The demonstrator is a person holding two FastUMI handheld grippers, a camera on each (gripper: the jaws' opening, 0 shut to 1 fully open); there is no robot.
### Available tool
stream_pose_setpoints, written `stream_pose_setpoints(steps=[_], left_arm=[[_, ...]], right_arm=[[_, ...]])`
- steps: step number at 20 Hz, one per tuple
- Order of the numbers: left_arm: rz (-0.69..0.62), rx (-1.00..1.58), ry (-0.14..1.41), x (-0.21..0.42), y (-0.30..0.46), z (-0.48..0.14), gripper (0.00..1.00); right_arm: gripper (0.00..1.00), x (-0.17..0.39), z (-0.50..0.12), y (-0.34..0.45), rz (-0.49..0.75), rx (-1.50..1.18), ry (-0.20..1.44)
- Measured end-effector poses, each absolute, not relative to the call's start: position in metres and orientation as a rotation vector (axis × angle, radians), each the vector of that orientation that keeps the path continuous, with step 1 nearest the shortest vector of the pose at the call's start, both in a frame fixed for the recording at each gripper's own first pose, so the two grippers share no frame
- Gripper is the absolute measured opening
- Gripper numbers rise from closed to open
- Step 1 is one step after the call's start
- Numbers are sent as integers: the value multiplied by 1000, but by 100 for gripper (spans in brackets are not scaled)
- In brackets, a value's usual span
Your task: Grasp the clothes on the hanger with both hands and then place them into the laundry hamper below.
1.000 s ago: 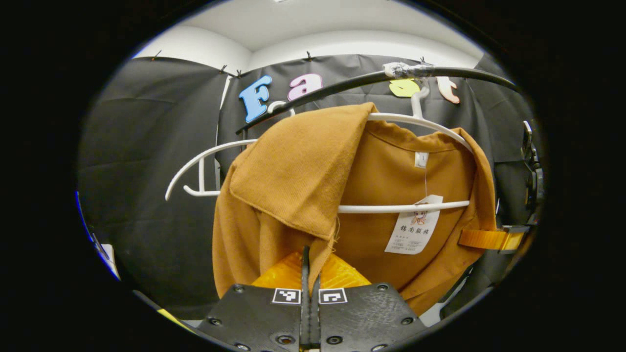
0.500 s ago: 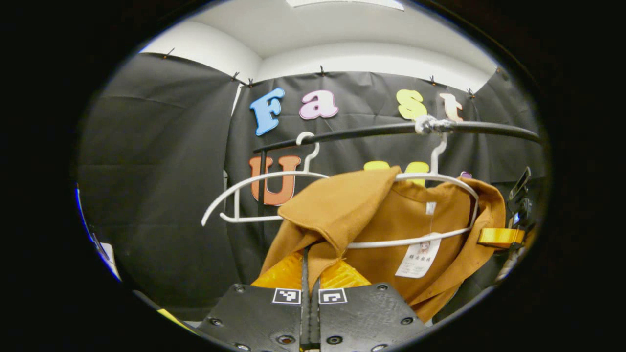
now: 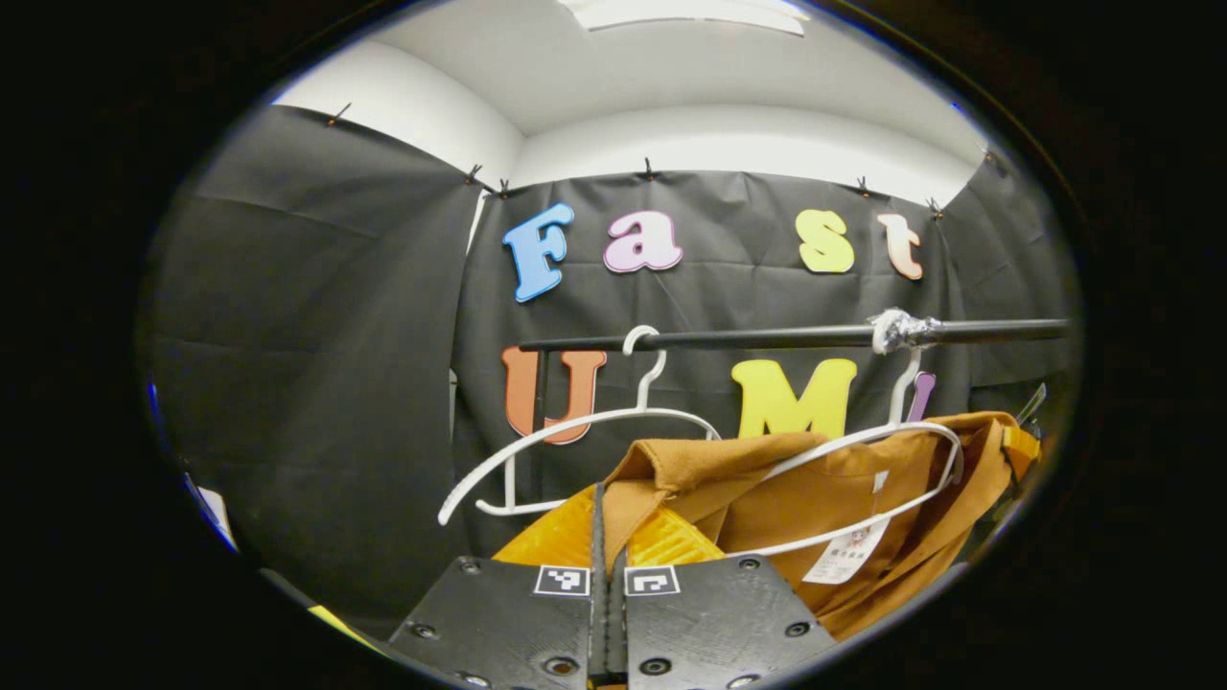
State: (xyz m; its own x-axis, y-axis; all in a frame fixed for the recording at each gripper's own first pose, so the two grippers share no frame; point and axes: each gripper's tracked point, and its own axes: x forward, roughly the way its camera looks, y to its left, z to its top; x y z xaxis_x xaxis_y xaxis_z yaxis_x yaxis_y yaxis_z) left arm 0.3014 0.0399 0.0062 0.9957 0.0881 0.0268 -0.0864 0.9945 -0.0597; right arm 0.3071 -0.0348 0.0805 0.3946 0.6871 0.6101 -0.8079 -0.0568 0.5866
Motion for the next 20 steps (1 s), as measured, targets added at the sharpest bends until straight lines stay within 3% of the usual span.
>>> stream_pose_setpoints(steps=[1,4,5,6,8,11,12,17,18,19,20], left_arm=[[86,-53,-39,304,41,12,0],[79,-56,-24,312,39,10,0],[70,-59,-25,315,36,10,5],[66,-57,-23,315,35,10,0],[58,-66,-13,318,35,5,5],[35,-90,4,323,29,-1,0],[24,-90,7,321,26,-3,5],[-1,-116,20,319,18,-12,5],[-3,-121,23,319,19,-14,0],[-4,-125,32,318,19,-18,5],[-9,-128,39,319,18,-21,0]], right_arm=[[3,308,88,-44,1216,1121,-171],[3,325,87,-60,1141,1141,-193],[3,326,88,-65,1126,1151,-196],[2,329,88,-73,1102,1171,-208],[2,335,87,-86,1070,1206,-217],[3,348,71,-101,1010,1213,-199],[3,351,69,-107,1000,1228,-205],[2,368,46,-116,932,1295,-184],[3,370,41,-115,922,1305,-170],[4,372,37,-114,916,1319,-157],[3,378,26,-114,886,1315,-137]])
